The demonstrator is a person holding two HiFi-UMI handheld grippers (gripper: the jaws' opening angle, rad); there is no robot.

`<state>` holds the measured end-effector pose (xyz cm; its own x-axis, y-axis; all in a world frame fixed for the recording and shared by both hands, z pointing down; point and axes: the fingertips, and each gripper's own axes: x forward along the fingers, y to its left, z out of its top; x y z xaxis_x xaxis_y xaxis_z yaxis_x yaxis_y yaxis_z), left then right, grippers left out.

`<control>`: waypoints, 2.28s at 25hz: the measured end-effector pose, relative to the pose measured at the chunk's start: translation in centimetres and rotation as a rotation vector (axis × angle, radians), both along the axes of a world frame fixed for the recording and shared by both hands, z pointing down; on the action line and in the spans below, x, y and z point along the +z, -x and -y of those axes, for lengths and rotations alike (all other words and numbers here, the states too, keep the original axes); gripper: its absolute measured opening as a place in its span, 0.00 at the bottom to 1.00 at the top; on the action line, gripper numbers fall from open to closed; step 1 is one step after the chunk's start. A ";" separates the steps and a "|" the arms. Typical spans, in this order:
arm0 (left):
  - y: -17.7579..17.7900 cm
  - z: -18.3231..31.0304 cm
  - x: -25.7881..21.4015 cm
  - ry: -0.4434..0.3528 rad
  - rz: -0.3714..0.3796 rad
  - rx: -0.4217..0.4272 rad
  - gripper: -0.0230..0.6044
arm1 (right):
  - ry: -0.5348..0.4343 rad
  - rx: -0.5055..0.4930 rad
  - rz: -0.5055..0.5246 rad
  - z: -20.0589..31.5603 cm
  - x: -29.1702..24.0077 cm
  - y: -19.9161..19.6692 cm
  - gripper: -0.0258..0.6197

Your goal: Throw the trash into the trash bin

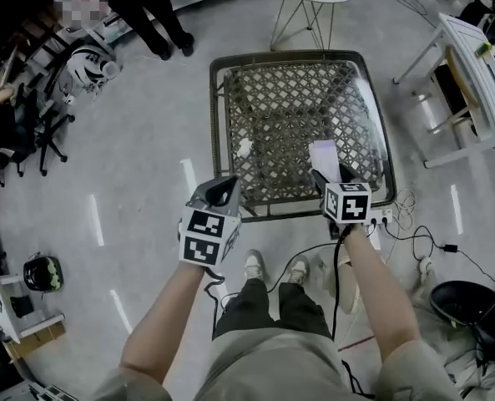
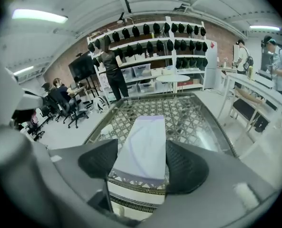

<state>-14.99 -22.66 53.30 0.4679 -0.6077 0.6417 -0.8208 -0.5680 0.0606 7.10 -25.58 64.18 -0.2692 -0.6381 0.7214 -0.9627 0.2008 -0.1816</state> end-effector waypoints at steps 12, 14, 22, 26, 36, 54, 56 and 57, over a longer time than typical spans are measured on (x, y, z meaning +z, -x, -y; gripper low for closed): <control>-8.7 -1.0 -6.7 -0.122 -0.018 0.207 0.04 | -0.245 0.096 0.069 -5.6 -14.7 -5.9 0.53; -11.0 -1.5 -7.2 -0.127 -0.025 0.259 0.04 | -0.263 0.125 0.069 -7.0 -16.0 -7.4 0.53; -21.0 -4.9 -4.9 -0.081 -0.031 0.452 0.04 | -0.237 0.284 0.038 -13.2 -15.1 -15.2 0.53; -25.9 -8.5 -2.4 -0.049 -0.029 0.561 0.04 | -0.187 0.403 0.027 -18.7 -12.2 -19.3 0.53; -35.1 -15.3 6.5 0.066 0.034 0.731 0.04 | 0.026 0.588 0.020 -30.6 -0.8 -27.3 0.53; -39.0 -25.1 26.1 0.284 0.190 0.906 0.04 | 0.450 0.680 0.167 -44.8 25.4 -25.0 0.54; -38.6 -25.5 27.9 0.303 0.201 0.906 0.04 | 0.473 0.681 0.168 -45.4 27.6 -24.7 0.54; -38.5 -25.7 28.7 0.312 0.206 0.904 0.04 | 0.486 0.683 0.170 -45.7 28.6 -24.7 0.54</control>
